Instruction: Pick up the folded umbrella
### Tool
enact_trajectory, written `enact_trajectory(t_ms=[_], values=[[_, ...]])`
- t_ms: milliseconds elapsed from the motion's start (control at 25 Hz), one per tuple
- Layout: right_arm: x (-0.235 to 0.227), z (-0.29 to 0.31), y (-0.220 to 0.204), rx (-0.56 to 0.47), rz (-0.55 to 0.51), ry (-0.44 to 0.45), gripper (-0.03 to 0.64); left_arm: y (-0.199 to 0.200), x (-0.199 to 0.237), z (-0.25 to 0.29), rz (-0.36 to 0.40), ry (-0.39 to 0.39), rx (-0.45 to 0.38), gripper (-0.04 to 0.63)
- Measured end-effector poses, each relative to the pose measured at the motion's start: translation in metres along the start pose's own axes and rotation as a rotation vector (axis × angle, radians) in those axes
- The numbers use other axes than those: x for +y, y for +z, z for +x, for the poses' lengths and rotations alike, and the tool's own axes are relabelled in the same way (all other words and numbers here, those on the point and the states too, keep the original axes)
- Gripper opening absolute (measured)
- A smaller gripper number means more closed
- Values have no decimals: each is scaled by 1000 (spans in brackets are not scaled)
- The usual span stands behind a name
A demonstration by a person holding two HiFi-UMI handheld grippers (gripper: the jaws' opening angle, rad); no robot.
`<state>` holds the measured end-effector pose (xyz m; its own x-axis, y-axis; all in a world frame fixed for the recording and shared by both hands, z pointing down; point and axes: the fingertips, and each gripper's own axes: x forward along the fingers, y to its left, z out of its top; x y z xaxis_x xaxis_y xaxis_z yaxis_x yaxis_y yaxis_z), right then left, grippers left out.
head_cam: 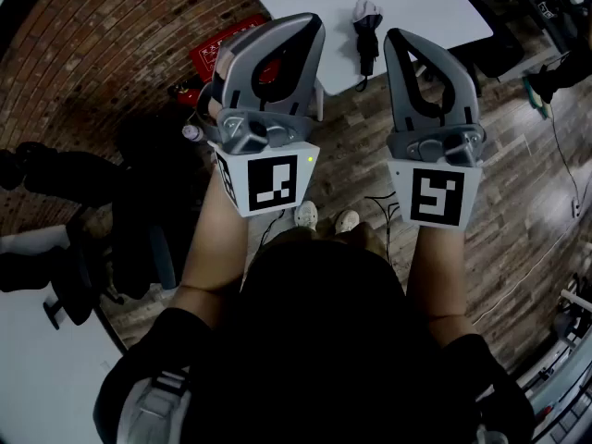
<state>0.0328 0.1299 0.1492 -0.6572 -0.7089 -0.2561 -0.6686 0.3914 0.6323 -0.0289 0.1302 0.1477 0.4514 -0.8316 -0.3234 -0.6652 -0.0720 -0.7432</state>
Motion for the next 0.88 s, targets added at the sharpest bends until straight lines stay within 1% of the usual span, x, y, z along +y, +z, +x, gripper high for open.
enact_trajectory(t_ms=[600,760,880], values=[[8,7,2,-1,6,6,28,-10,7,-3,-7,-3,5,12],[10,10,8,-28,45,7,28,-14,12,-5,-10,2,9,12],[11,11,12,-38,51,-4,28,-14,15,-7,-12,3,3,12]])
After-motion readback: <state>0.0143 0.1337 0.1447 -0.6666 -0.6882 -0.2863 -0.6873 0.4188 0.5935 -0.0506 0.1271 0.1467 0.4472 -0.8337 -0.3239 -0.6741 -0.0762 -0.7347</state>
